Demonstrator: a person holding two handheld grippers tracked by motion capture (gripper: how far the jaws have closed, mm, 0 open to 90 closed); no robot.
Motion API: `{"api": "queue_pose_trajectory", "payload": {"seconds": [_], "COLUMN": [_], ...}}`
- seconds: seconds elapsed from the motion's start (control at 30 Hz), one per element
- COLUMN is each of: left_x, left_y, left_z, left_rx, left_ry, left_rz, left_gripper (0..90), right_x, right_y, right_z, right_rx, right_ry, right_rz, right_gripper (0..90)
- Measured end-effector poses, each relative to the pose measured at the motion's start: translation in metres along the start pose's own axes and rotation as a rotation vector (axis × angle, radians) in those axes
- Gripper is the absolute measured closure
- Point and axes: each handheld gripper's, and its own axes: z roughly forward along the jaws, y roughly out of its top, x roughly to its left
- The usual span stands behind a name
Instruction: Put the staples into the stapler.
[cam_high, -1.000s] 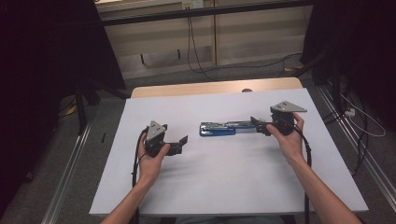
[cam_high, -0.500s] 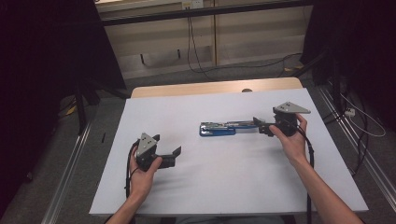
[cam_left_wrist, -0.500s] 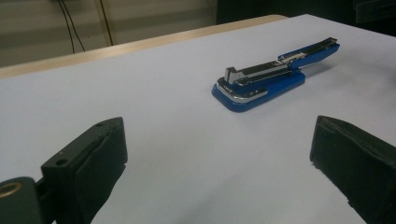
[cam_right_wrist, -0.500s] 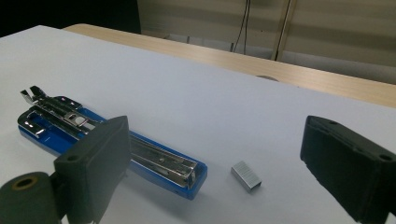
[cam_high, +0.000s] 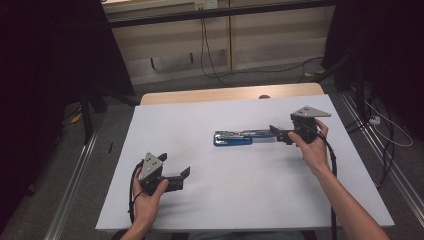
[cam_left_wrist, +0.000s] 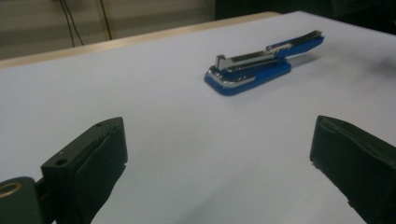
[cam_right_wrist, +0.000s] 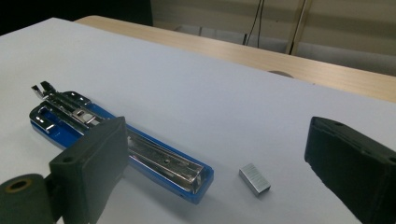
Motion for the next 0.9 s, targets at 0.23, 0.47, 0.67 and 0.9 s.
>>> {"api": "queue_pose_trajectory", "payload": {"seconds": [0.23,0.47,0.67,0.9], "left_x": [0.008,0.010,0.007,0.006], "left_y": [-0.003,-0.003,-0.004,-0.003], "left_z": [0.004,0.008,0.008,0.005], "left_rx": [0.014,0.044,0.060,0.052], "left_ry": [0.028,0.039,0.001,0.004], "left_rz": [0.001,-0.005,-0.043,-0.034], "left_gripper": [4.1,4.2,4.2,4.2], "right_x": [-0.013,-0.021,-0.027,-0.042], "right_y": [0.011,0.022,0.028,0.031], "right_z": [0.007,0.017,0.017,0.027], "right_rx": [0.042,0.131,0.219,0.287], "right_ry": [0.025,0.046,0.085,0.109], "right_rz": [0.021,0.030,-0.007,0.001], "right_gripper": [8.5,9.7,13.8,12.8]}}
